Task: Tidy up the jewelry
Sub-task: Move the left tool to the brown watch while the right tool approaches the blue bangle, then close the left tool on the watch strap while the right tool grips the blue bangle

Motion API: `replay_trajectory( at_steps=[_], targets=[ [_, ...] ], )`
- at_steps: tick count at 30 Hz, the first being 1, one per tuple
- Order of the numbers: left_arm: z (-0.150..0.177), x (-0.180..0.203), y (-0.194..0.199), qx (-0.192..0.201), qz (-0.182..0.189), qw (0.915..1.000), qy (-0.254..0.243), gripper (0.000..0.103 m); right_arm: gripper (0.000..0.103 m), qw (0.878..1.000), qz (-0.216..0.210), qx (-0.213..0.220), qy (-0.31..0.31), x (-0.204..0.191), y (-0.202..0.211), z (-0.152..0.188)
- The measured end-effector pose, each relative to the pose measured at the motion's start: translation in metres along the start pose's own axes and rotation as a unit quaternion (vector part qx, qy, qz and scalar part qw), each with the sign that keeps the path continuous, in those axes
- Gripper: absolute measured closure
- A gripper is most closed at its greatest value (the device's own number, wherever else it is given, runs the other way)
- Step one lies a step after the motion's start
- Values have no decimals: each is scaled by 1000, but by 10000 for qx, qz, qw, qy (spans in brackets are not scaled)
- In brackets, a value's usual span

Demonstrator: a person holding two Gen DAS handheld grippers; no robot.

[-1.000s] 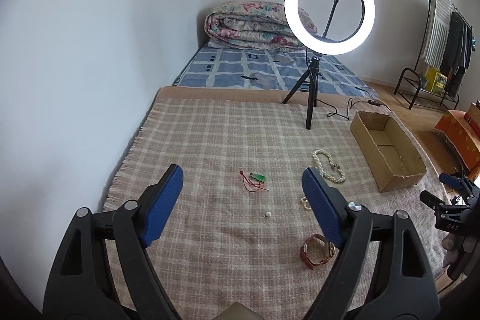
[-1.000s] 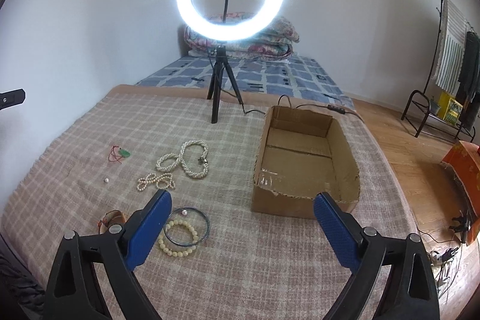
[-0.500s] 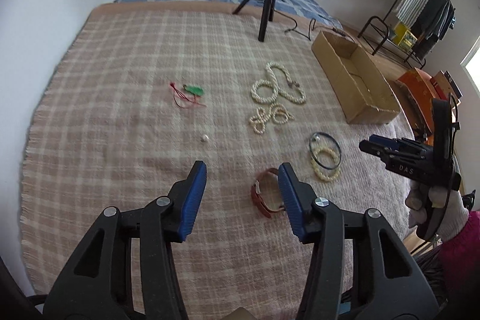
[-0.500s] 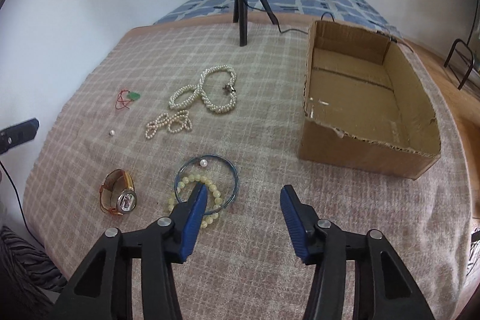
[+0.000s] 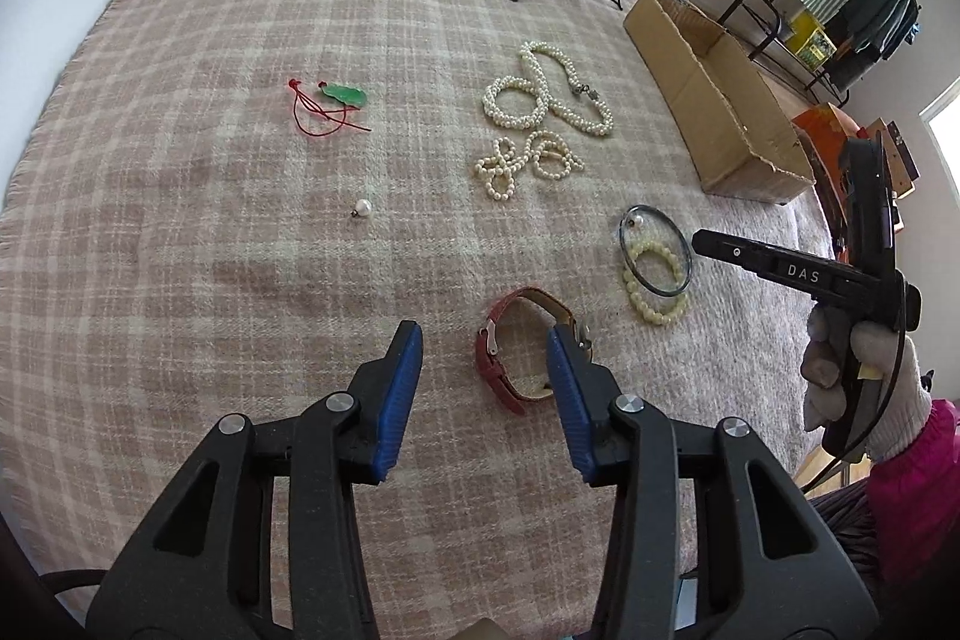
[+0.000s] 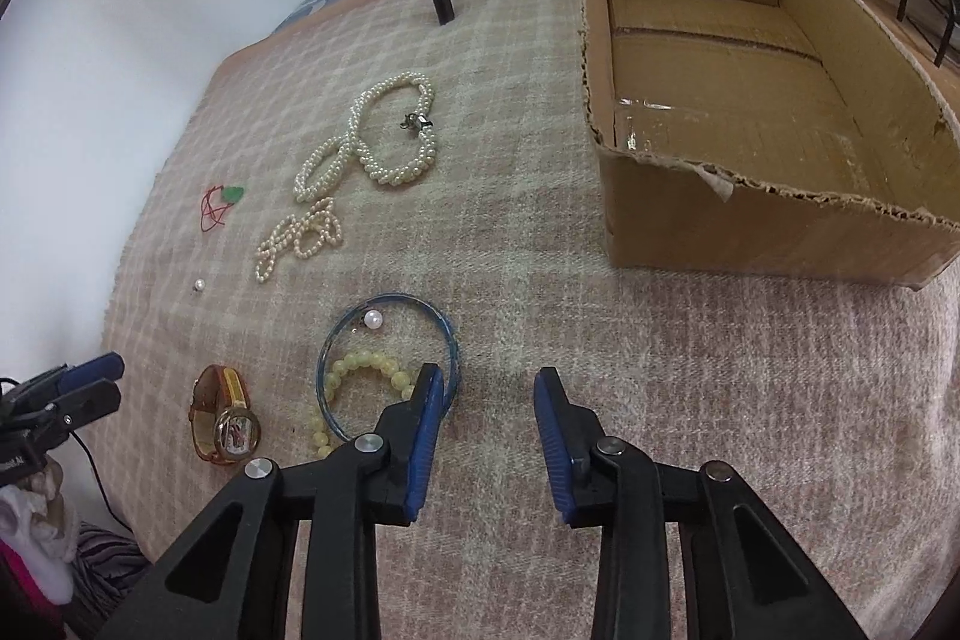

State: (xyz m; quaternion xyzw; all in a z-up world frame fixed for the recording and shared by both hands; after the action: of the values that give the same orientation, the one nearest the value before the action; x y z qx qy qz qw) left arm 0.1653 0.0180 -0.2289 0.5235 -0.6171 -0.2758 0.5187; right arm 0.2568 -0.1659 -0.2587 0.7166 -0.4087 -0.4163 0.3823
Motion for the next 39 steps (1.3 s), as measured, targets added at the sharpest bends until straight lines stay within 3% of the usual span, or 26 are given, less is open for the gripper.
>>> replay_trajectory(
  at_steps=[15,33,39],
  targets=[
    [1,-2,-24,-258,-56,9996,86,59,78,10000,7,-92,0,-1,-12,-7],
    [20,3,-59,-675,-314,9972,-95,59,85,9872,1016,-199,1217,-16,-21,-5],
    [21,1,-67,-698,-436,9965,-168,59,99,9801,1152,-188,1603,-26,-26,-7]
  ],
)
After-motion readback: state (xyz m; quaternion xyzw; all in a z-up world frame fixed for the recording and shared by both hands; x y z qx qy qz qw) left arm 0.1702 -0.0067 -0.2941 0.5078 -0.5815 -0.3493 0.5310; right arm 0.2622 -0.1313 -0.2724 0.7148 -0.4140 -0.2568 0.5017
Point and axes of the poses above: each gripper's, at about its wrist camera, not at the fingertips, and y roughly against the way its jaws point, x to its right, z to its underside, the point moved 10 cm from there along -y, roughly the way its jaws point, and after that the axes turned 9 degrees about y, right-handed, at the moved point
